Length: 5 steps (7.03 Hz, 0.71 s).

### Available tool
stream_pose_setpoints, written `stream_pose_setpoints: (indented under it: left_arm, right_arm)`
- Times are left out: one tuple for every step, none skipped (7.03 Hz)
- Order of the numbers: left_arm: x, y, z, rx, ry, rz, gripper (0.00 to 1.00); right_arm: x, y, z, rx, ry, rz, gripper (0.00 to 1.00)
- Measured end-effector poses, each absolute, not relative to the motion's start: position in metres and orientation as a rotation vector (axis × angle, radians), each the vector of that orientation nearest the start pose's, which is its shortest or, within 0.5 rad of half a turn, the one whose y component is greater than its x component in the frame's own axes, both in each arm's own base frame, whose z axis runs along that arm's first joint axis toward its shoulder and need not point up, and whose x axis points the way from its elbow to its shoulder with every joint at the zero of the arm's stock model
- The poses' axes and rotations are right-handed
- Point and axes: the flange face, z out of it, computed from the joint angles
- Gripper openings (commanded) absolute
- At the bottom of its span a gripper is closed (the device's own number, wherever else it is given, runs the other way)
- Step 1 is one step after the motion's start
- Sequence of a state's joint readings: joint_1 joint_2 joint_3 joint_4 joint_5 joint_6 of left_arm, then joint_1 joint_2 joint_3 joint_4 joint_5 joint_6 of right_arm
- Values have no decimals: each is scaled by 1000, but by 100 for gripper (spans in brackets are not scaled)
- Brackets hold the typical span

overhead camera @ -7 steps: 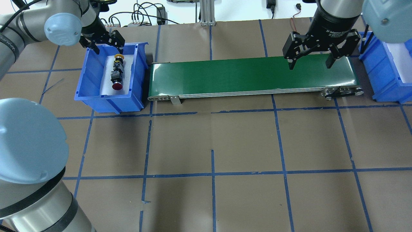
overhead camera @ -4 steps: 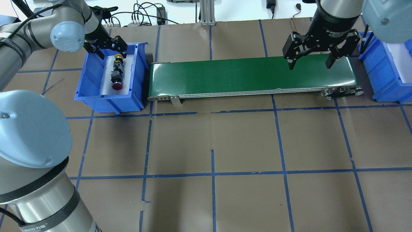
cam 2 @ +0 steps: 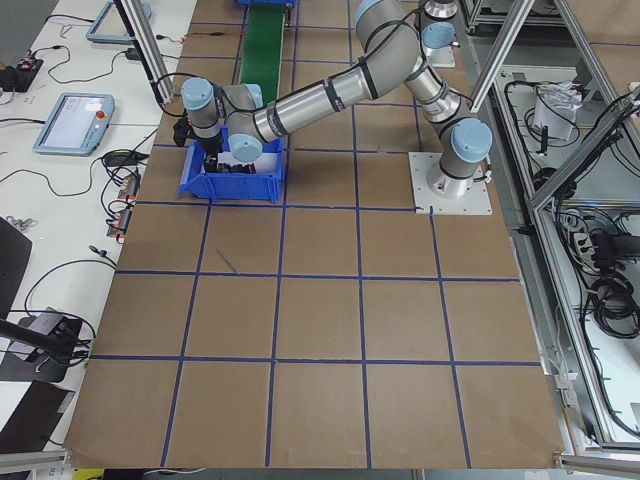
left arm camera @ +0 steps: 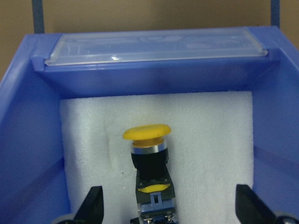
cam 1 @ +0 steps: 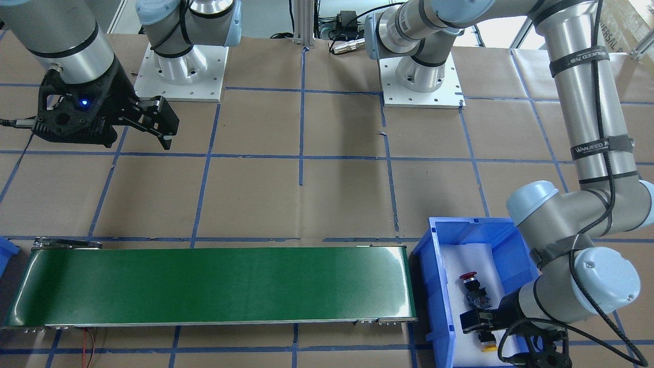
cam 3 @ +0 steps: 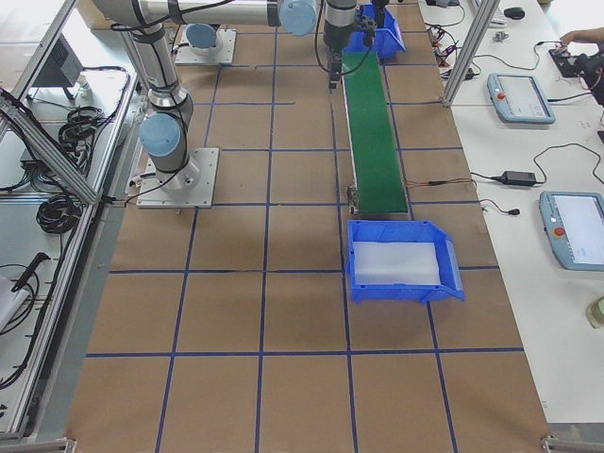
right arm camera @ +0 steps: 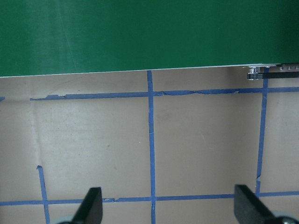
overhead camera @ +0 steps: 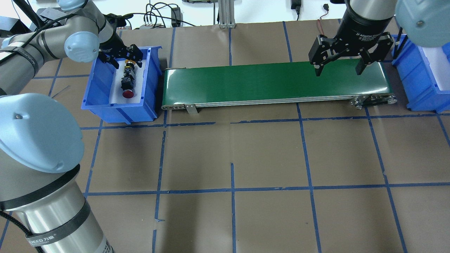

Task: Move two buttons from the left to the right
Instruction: 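Lift the yellow-capped button and carry it onto the green conveyor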

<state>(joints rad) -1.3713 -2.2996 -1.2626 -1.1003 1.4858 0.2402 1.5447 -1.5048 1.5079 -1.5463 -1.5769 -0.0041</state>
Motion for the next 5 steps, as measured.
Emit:
stream_pose_setpoints:
  left_arm:
    - [7, -758, 220, 72, 3210, -98, 54]
    - [5, -757, 216, 72, 3210, -89, 22]
    - [5, -757, 216, 71, 3210, -88, 11]
    - [5, -757, 220, 73, 3210, -97, 9]
    - [7, -756, 230, 78, 3207, -116, 9]
  right_arm:
    - [119, -520, 483, 36, 3147, 43, 100]
    - [119, -520, 483, 36, 3147, 44, 100]
    - [119, -520, 483, 35, 3147, 44, 100]
    - [119, -521, 483, 33, 3147, 44, 100]
    - [119, -521, 482, 31, 3147, 46, 100]
